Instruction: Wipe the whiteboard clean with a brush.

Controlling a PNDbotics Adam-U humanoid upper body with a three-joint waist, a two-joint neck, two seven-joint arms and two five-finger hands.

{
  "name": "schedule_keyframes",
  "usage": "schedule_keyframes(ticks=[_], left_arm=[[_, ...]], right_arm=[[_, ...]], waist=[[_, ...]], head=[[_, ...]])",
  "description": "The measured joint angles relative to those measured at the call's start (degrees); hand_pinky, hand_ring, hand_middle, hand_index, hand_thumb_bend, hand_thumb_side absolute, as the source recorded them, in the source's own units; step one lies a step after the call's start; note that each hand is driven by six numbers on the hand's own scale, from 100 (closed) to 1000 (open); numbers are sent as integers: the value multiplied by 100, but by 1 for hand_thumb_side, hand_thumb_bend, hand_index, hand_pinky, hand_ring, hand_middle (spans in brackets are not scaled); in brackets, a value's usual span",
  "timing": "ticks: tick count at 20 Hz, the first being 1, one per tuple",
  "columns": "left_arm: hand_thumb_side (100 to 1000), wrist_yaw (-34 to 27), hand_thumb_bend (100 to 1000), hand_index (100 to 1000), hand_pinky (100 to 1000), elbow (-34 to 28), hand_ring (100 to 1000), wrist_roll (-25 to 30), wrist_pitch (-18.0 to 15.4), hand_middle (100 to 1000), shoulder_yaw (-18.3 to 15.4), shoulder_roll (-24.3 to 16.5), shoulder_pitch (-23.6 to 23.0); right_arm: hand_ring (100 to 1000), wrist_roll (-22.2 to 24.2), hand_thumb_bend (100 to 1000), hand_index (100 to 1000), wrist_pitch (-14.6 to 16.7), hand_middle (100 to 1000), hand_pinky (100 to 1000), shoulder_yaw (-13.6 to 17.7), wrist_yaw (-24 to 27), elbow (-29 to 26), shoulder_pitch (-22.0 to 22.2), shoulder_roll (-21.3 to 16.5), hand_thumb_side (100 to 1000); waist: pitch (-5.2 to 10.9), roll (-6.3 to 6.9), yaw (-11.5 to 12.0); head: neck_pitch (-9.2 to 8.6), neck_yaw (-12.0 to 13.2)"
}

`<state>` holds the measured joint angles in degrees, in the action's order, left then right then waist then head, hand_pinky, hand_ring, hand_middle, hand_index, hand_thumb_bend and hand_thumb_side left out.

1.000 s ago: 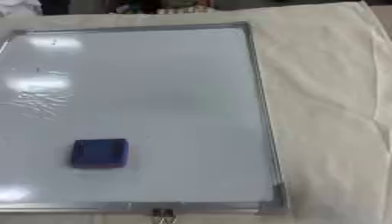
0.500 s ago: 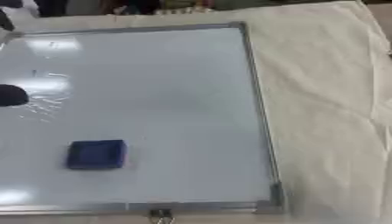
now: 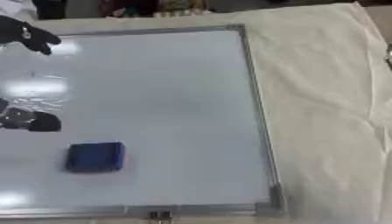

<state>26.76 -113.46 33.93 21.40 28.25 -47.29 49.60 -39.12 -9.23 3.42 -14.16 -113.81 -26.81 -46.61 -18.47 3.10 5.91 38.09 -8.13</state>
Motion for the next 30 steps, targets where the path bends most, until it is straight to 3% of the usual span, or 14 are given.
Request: schedule_keyframes(ticks=[3,4,5,6,7,10,11,12,15,17,18,22,30], left_arm=[[690,103,826,877,852,54,793,-20,32,779,113,128,51],[682,119,825,801,851,77,797,-36,39,784,143,160,60],[681,133,825,797,852,101,797,-59,44,784,167,195,78],[676,147,825,712,853,127,802,-86,42,786,195,240,98],[676,159,825,689,853,166,804,-108,43,788,232,290,116],[687,240,833,366,837,312,803,-155,15,798,363,427,180],[687,277,833,366,837,360,803,-171,-1,798,402,464,199],[696,321,853,200,823,405,806,-188,-21,809,439,497,209],[687,468,887,150,818,469,823,-229,-124,812,545,545,236],[609,546,894,147,834,457,849,-216,-232,813,605,546,236],[553,576,876,147,849,448,864,-173,-302,824,641,546,235],[471,615,799,146,841,399,850,96,-570,814,762,539,204],[465,530,775,197,856,143,844,550,-813,745,826,359,7]], right_arm=[[828,14,100,841,14,786,767,-3,12,0,4,2,1000],[830,17,100,841,18,785,767,-3,13,0,5,3,1000],[830,17,100,841,20,785,767,-3,14,0,6,3,1000],[830,16,100,840,22,784,768,-3,14,0,8,4,1000],[830,15,100,840,23,784,768,-4,15,0,9,5,1000],[829,12,100,838,28,783,768,-16,19,0,10,9,1000],[829,12,100,838,29,783,768,-19,21,0,10,10,1000],[829,11,100,834,30,783,768,-23,22,0,10,11,1000],[828,6,100,830,35,782,768,-30,29,0,10,27,1000],[827,5,100,829,35,781,769,-31,42,0,10,39,1000],[826,5,100,829,35,780,768,-31,47,0,10,46,1000],[825,4,100,829,37,779,769,-32,66,0,9,51,1000],[823,-12,100,828,48,776,769,-32,73,0,8,98,1000]], waist=[[-31,2,-7],[-31,2,-8],[-32,2,-12],[-39,3,-19],[-53,7,-29],[-70,15,-44],[-76,14,-52],[-86,14,-57],[-97,14,-60],[-97,14,-60],[-97,13,-60],[-98,10,-60],[-103,-25,-55]], head=[[-38,10],[-44,13],[-45,17],[-46,21],[-48,25],[-53,38],[-62,39],[-71,39],[-92,39],[-92,39],[-92,39],[-91,39],[-11,39]])
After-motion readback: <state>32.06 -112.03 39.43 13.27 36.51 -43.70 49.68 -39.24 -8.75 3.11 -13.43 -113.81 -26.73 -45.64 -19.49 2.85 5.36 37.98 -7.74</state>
